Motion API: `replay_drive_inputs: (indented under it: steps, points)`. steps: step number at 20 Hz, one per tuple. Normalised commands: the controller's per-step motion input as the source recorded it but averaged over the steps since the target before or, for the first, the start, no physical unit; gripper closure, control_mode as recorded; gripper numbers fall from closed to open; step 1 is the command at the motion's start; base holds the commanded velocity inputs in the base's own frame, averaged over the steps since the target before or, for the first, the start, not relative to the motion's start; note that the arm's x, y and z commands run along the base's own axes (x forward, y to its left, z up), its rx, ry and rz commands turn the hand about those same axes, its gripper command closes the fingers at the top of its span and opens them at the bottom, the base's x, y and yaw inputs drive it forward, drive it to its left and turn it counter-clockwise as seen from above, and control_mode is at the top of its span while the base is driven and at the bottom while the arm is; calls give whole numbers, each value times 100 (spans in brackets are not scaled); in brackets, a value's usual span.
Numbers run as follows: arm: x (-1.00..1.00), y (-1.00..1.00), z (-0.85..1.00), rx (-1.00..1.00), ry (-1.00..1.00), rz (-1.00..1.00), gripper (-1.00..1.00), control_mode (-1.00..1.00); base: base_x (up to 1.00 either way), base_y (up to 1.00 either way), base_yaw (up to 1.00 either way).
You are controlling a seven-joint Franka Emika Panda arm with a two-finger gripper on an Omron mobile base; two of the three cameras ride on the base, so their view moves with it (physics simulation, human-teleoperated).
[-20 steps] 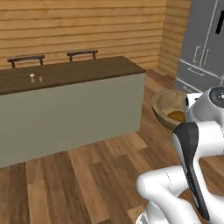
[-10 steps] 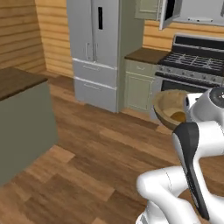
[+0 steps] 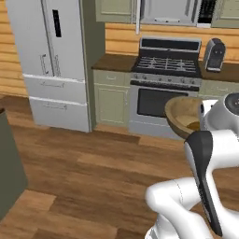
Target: Pick the avocado from the sink and place it in the bowl. Then pick the bowl and place it in the microwave. Then close the microwave door and press the start button.
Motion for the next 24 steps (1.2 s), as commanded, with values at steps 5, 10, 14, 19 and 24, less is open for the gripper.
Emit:
replay_drive_inputs:
  steps: [5, 10, 14, 19, 24]
  points:
    - [0, 0, 0, 0, 0, 0, 100, 100, 100, 18, -52]
    - [0, 0, 0, 0, 0, 0, 100, 100, 100, 13, -39]
    - [0, 0, 0, 0, 0, 0, 100, 100, 100, 38, -15]
    - [0, 0, 0, 0, 0, 0, 100, 100, 100, 4, 0]
    - [0, 0, 0, 0, 0, 0, 100, 100, 100, 0, 1]
